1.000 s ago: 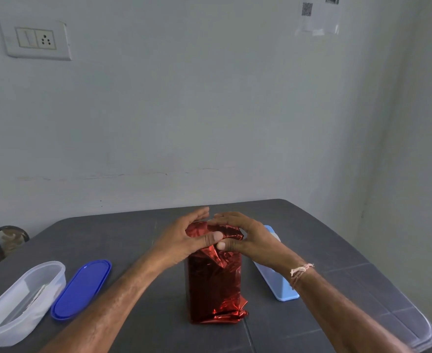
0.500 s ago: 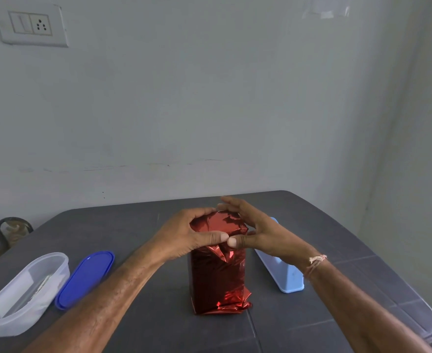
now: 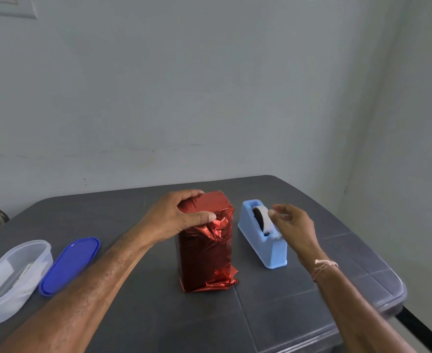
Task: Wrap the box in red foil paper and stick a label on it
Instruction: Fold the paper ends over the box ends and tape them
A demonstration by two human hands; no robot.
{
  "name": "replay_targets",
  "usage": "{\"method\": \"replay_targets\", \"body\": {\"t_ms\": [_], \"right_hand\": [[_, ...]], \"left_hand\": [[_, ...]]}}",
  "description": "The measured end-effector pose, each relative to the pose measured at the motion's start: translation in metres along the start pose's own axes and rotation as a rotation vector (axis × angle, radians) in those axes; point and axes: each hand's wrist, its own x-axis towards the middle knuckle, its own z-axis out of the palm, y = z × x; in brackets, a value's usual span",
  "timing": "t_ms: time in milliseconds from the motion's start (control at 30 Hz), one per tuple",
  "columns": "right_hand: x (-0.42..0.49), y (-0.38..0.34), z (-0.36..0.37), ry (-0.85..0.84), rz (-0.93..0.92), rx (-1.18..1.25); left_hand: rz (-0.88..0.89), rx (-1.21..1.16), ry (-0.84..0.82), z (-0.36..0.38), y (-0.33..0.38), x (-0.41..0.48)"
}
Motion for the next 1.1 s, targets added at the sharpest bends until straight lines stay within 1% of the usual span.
{"method": "replay_targets", "body": {"t_ms": [33, 67, 100, 167, 233, 300, 367, 467, 567, 667, 733, 933, 1100], "right_hand": [[0.002, 0.015, -0.005, 0.015, 0.073, -0.095], [0.003, 0.028, -0.008, -0.008, 0.139, -0.155], [0.003, 0.038, -0.012, -0.049, 0.199, -0.171], [0.000, 0.048, -0.018, -0.131, 0.286, -0.103], [0.000, 0.045, -0.022, -0.185, 0.313, -0.024], [0.003, 0.038, -0.023, -0.204, 0.306, 0.006], [0.007, 0.029, -0.022, -0.206, 0.312, -0.027], [0.010, 0.015, -0.018, -0.258, 0.352, -0.105], [0.014, 0.006, -0.019, -0.300, 0.434, -0.075], [0.013, 0.001, -0.021, -0.294, 0.535, 0.014], [0.013, 0.000, -0.020, -0.274, 0.563, 0.068], [0.010, 0.007, -0.020, -0.235, 0.598, 0.271], [-0.002, 0.014, -0.018, -0.194, 0.592, 0.314]], "left_hand": [[0.002, 0.000, 0.001, 0.001, 0.000, 0.000], [0.004, -0.001, 0.002, 0.001, -0.001, -0.001], [0.001, -0.005, -0.003, 0.003, -0.001, -0.001], [0.000, -0.017, -0.010, 0.006, -0.001, -0.001], [0.005, -0.029, -0.011, 0.008, 0.001, -0.002], [0.003, -0.035, -0.004, 0.009, 0.003, -0.002], [0.002, -0.036, -0.004, 0.009, 0.004, -0.001], [0.009, -0.042, -0.009, 0.009, 0.004, -0.001], [0.004, -0.049, -0.008, 0.009, 0.002, 0.000], [0.004, -0.056, -0.015, 0.010, 0.001, 0.001], [0.010, -0.051, -0.017, 0.010, 0.002, 0.001], [0.013, -0.068, -0.015, 0.008, 0.002, 0.000], [0.005, -0.066, -0.004, 0.009, 0.000, 0.000]]}}
